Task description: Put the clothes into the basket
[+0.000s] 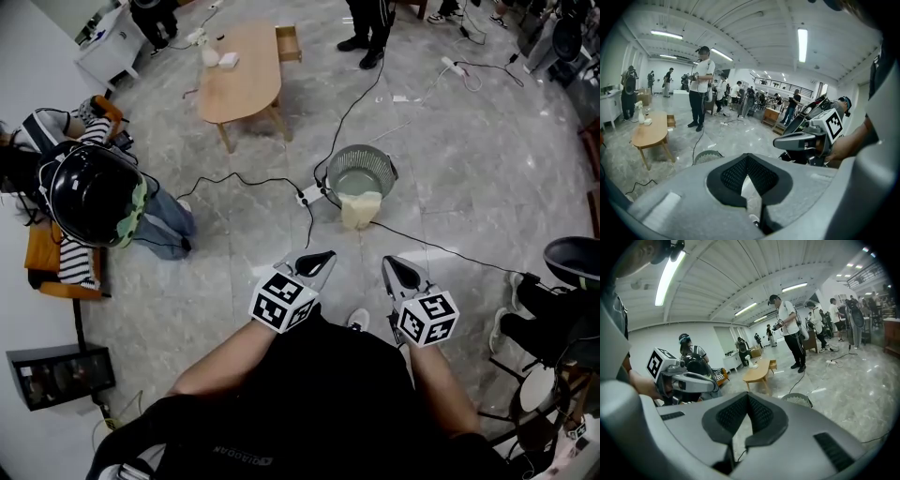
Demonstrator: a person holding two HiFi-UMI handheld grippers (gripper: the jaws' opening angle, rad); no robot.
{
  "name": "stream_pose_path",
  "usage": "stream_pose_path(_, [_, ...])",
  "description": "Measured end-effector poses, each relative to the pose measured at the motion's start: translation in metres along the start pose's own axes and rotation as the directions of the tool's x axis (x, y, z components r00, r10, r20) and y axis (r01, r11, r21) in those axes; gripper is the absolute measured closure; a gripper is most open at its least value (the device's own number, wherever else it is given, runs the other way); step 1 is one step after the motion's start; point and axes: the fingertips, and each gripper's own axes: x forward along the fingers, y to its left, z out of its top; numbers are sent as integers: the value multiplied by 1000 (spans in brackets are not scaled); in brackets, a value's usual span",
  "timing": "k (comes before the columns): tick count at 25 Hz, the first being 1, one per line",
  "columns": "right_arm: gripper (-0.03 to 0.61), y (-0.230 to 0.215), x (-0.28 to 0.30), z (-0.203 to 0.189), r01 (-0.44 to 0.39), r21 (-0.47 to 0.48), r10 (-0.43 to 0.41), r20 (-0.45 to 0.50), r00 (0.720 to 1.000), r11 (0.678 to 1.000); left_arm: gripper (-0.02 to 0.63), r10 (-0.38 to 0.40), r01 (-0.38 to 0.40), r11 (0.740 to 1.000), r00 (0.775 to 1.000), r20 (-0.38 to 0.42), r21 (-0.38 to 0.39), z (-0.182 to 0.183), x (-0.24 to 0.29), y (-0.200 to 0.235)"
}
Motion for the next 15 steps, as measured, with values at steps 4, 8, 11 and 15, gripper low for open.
stream_pose_path(4, [565, 1, 1, 0, 3, 0, -3, 6, 1000, 1000, 614, -3, 3, 1000, 1000, 7, -2, 1, 1, 0])
stream_pose_path(8, [565, -2, 1, -2, 5, 5, -5, 2, 1000, 1000, 614, -3, 3, 1000, 1000, 9, -5, 3, 3, -1])
stream_pose_path(11, [565, -3, 2, 0, 5, 7, -5, -1, 1000, 1000, 614, -2, 2, 1000, 1000, 7, -6, 6, 3, 1])
stream_pose_path(15, [566, -4, 3, 0, 4, 5, -4, -7, 1000, 1000, 614, -3, 3, 1000, 1000, 8, -6, 9, 6, 2])
